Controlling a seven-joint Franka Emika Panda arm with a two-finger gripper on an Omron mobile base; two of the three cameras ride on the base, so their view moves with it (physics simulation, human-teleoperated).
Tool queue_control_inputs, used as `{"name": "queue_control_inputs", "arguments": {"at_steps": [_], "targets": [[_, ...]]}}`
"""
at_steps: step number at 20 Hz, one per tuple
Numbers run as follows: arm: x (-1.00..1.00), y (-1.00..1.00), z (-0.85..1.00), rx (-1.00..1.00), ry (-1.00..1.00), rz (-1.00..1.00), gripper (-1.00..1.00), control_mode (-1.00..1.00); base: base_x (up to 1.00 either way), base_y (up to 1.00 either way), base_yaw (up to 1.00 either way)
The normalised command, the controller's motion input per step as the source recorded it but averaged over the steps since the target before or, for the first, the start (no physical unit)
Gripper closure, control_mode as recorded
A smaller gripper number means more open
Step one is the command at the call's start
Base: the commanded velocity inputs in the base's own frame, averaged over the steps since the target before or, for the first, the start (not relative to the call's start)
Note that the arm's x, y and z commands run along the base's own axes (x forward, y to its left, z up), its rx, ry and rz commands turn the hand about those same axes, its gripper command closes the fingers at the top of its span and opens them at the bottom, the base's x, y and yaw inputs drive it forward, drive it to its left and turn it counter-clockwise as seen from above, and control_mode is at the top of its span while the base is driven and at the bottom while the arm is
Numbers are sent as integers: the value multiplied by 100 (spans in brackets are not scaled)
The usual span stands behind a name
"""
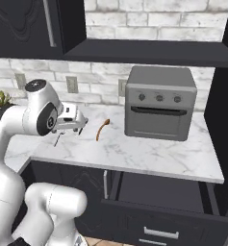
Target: Organize the utensils by type. Pick up the wooden spoons from the counter and place them in the open cabinet. Then pick up the metallic utensils from the counter and place them in the open drawer.
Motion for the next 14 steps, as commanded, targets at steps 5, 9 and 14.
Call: {"name": "queue_control_inputs", "arguments": {"at_steps": [5,9,14], "targets": [[58,1,-39,0,14,-1,-100,-100,0,0,0],[51,-1,-25,3,0,0,-100,-100,0,0,0],[37,-1,-50,0,-1,-1,-100,-100,0,0,0]]}}
